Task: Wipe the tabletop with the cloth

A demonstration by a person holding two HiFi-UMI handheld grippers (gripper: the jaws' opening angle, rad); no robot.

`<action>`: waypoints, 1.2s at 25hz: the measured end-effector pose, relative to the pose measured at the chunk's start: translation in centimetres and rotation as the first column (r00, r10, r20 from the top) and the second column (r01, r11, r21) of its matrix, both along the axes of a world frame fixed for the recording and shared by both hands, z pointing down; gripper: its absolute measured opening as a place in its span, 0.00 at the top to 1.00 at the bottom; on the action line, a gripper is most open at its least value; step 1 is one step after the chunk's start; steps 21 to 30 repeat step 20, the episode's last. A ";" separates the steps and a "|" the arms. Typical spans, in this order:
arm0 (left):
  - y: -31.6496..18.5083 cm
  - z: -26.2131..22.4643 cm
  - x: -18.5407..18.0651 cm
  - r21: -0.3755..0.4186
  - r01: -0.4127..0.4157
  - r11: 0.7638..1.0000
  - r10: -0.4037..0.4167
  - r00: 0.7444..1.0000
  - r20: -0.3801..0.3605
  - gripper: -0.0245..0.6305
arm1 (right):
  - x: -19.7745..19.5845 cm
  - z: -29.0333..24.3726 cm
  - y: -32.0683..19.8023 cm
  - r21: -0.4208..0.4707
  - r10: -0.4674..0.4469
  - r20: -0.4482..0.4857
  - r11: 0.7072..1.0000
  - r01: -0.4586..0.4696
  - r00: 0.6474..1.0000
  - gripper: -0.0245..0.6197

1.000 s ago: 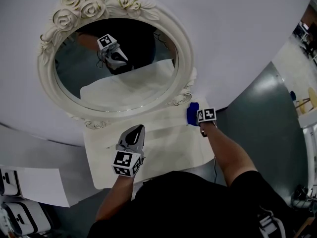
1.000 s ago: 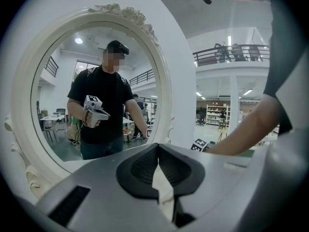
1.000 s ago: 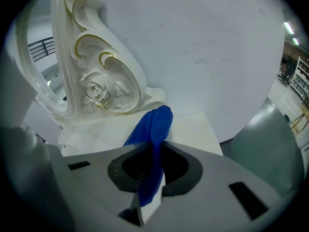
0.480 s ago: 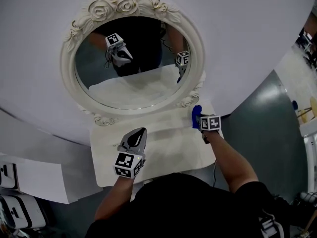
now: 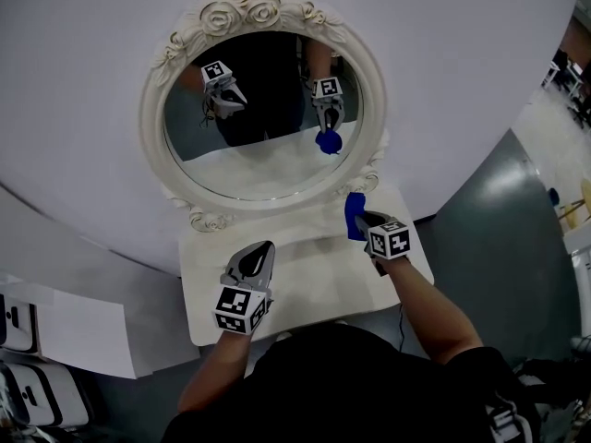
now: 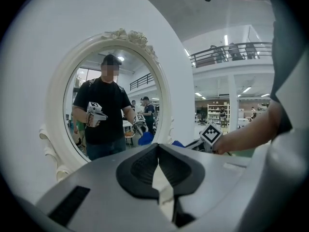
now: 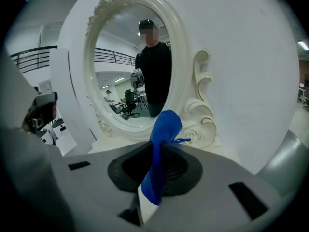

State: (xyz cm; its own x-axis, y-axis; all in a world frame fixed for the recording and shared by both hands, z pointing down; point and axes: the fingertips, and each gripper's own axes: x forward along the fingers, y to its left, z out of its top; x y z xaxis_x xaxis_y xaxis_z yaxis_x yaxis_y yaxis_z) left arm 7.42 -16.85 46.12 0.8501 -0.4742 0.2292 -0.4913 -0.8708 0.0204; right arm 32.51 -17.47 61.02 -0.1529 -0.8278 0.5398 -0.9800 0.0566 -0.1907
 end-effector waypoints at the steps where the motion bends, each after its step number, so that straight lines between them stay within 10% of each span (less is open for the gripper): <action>1: 0.2 -0.1 -0.4 0.001 0.001 1.000 -0.001 1.000 0.000 0.95 | -0.8 -0.9 0.2 0.020 -0.010 -0.003 1.000 0.010 1.000 0.90; 17: 2.6 -1.2 -4.4 0.014 0.018 1.000 -0.018 0.999 -0.028 0.95 | -9.5 -11.5 3.0 0.252 -0.103 -0.200 0.956 0.152 0.974 0.90; 30: 2.9 -1.2 -5.0 0.011 0.021 1.000 -0.021 0.999 -0.035 0.95 | -10.6 -12.4 3.5 0.270 -0.112 -0.236 0.947 0.176 0.965 0.90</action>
